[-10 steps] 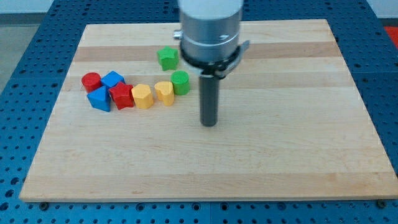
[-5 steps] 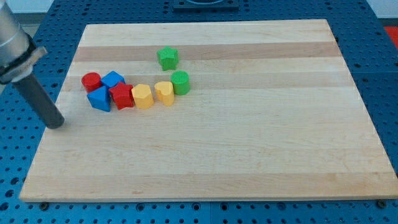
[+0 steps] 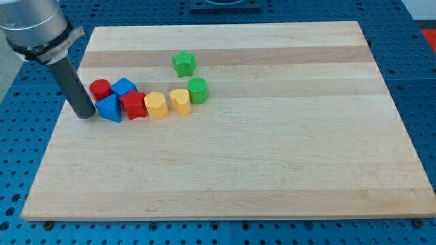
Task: Separate the red star and the triangle
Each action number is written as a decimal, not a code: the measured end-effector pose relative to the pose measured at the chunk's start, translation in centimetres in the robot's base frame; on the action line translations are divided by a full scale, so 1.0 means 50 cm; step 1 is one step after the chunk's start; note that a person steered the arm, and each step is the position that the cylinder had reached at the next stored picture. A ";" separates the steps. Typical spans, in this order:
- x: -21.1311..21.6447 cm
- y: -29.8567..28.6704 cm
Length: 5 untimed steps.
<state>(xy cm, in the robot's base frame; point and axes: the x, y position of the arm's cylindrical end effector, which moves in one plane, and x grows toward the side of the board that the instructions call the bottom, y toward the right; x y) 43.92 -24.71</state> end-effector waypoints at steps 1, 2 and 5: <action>0.000 0.030; 0.000 0.072; -0.001 0.163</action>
<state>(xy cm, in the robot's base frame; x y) 43.86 -16.58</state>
